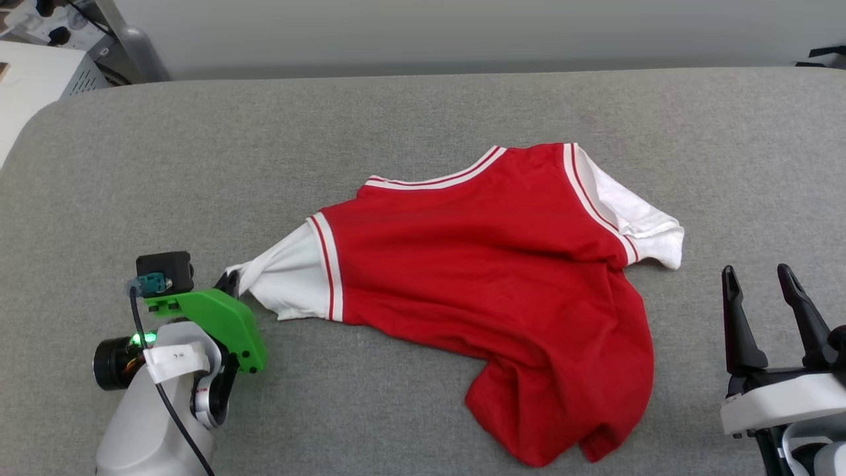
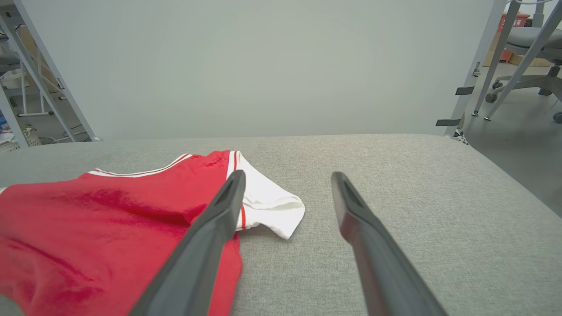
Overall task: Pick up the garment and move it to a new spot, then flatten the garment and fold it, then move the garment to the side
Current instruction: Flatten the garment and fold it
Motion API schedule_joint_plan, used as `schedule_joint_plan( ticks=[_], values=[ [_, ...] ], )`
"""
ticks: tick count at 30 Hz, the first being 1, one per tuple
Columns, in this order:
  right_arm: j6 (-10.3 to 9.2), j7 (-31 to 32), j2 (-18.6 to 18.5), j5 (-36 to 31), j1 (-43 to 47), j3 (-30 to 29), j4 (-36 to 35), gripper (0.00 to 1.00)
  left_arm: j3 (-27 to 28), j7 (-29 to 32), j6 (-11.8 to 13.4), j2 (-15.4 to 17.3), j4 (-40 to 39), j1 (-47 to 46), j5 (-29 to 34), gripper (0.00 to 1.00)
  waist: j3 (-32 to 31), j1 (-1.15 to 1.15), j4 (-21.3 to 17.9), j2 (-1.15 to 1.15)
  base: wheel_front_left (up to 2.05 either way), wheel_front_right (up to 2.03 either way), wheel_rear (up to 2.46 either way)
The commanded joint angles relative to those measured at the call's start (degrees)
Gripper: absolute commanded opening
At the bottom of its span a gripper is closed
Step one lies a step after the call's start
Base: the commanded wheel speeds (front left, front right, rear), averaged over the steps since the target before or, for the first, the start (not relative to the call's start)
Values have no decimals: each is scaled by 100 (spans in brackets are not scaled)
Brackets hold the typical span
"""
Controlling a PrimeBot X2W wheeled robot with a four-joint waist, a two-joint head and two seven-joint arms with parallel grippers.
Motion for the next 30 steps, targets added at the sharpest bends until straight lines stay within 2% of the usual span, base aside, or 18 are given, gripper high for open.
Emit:
schedule_joint_plan(
  ticks=[1,4,7,10,13,14,16,20,23,30],
  values=[
    [-3,10,-13,-22,-87,14,31,100,-5,54,-11,82,158,-47,-14,100,45,0,-1,0,0,0,0],
    [-3,13,-4,-29,-97,4,78,100,-102,125,38,135,429,-72,90,100,49,0,13,0,0,0,0],
    [-3,11,5,-39,-82,-35,128,100,-115,-70,36,82,531,-93,87,100,2,0,65,0,0,0,0],
    [-3,36,4,-45,-65,-72,169,100,-169,-473,-52,21,505,-91,118,100,-93,0,146,0,0,0,0],
    [-3,63,-17,-40,-41,-97,184,100,-286,-911,-252,-38,365,-54,169,100,-208,0,239,0,0,0,0],
    [-3,90,-34,-32,-20,-107,186,100,-373,-1233,-320,-65,236,11,243,100,-294,0,312,0,0,0,0],
    [-3,117,-46,-26,-1,-105,178,100,-501,-1500,-420,-90,73,95,321,100,-360,0,377,0,0,0,0],
    [-3,201,-72,-17,50,-84,144,100,-667,-1836,-414,-94,-392,324,558,100,-452,0,509,0,0,0,0],
    [-3,292,-107,-6,99,-89,118,100,-723,-1930,-368,-137,-853,564,698,100,-488,0,618,0,0,0,0],
    [-3,840,-263,54,27,-127,158,100,-639,-1962,-478,-316,-2243,1351,997,100,-379,0,863,0,0,0,0]
  ],
)
